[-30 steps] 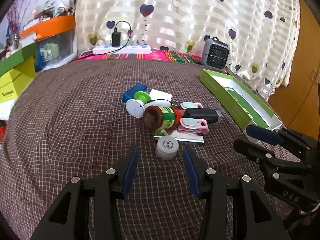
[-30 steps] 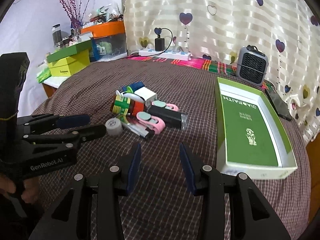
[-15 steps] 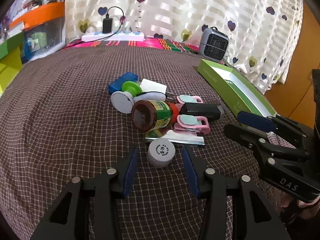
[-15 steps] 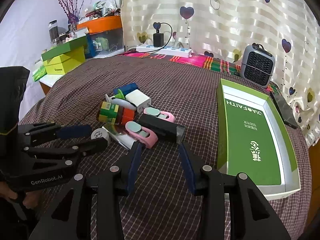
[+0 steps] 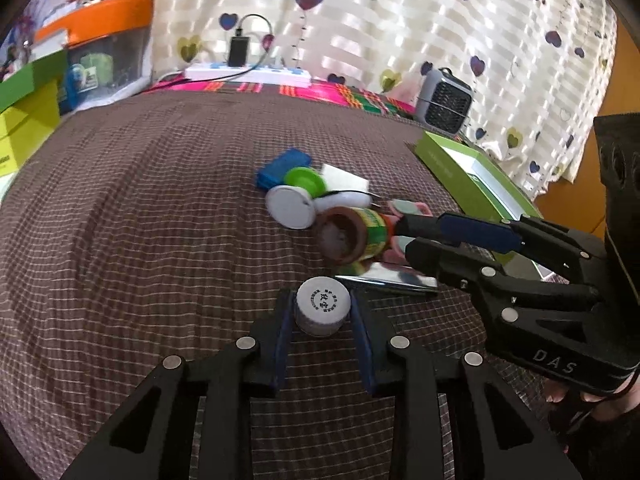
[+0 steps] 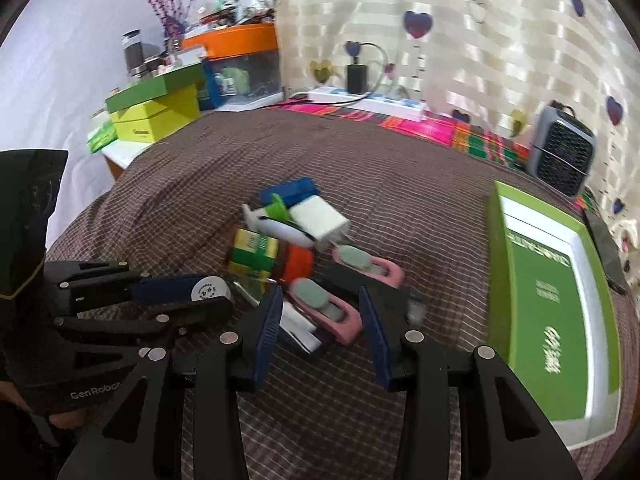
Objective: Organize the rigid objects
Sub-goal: 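Grasp the white round bottle with the left tool while the right tool approaches the brown jar, then grasp the brown jar with red cap with the right tool and lift it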
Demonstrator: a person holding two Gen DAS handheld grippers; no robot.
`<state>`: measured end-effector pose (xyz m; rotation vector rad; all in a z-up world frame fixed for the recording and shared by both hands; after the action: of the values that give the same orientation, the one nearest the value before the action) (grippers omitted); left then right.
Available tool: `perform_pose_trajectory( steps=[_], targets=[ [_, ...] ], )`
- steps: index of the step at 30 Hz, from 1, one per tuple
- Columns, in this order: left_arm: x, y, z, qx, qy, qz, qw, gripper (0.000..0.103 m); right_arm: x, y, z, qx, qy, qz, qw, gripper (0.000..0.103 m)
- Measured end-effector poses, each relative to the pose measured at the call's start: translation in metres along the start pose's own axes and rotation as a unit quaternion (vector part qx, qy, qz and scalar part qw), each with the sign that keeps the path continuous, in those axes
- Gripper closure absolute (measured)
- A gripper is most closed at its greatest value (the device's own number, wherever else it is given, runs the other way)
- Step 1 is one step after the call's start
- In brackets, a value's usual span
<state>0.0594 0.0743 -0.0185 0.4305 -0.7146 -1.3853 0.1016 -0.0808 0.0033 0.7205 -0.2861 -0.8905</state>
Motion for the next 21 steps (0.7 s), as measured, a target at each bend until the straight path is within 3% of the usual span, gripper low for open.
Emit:
perform_pose_trajectory(
  steps=[11, 21],
  targets=[
    [-0.021, -0.001, 0.002, 0.0, 0.0, 0.019, 0.9998, 0.075, -0.032, 0.013, -0.024, -0.009, -0.003, 0.108, 0.994, 0.062],
    [-0.032, -0.001, 0.003, 0.002, -0.013, 0.036, 0.9992, 0.075, -0.051, 0.018, -0.046, -0.049, 0.001, 0.211, 0.976, 0.061]
  ],
)
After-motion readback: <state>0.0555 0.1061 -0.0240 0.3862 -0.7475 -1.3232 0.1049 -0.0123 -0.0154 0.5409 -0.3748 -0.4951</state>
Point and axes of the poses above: each gripper's, at about its wrist camera, not at the fingertips, and z roughly against the way its jaws point, x to its right, y to its top, the point moved 4 cm from there along -z, roughly the way its jaws point, and after that the axes turned 1 degree about y, right-handed, at the moved point
